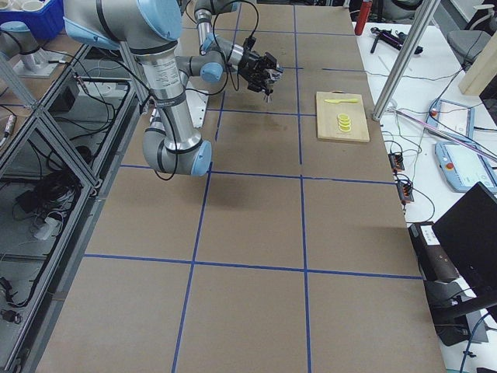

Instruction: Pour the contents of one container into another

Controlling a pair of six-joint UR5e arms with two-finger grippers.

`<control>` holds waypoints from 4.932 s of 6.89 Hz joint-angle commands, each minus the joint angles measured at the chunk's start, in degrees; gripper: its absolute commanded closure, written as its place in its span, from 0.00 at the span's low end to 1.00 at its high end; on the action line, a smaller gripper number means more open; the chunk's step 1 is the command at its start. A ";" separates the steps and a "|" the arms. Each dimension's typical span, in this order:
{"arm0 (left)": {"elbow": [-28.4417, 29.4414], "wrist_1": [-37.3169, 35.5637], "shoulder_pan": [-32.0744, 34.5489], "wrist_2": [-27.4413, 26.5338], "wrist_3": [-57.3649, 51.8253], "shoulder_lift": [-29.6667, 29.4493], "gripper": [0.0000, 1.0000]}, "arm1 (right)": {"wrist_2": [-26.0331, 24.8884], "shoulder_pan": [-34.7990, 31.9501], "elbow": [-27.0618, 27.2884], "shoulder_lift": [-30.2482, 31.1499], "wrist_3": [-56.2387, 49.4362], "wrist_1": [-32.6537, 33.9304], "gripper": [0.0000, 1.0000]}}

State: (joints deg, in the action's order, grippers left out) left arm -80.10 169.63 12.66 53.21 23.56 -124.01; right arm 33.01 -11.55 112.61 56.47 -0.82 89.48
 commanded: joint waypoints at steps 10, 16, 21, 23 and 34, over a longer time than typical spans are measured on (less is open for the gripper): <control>-11.72 4.55 0.08 -4.69 0.53 14.10 1.00 | -0.49 1.53 3.58 35.22 54.17 -45.64 1.00; -9.65 22.41 0.00 -21.52 13.71 37.51 1.00 | -0.40 1.62 2.87 39.24 54.17 -49.23 1.00; -5.06 27.98 -5.36 -25.43 18.81 42.44 1.00 | -0.31 1.71 3.49 38.45 54.17 -49.23 1.00; -4.80 24.44 -5.80 -25.70 19.24 42.44 1.00 | -0.31 1.79 3.66 38.36 54.26 -49.32 1.00; -3.83 19.25 -11.95 -31.15 22.59 38.40 1.00 | -0.31 1.88 3.66 38.19 54.17 -49.32 1.00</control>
State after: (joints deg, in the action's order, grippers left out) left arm -83.97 188.90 0.67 21.79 46.05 -85.55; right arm 32.70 -9.67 116.27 94.67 53.42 40.17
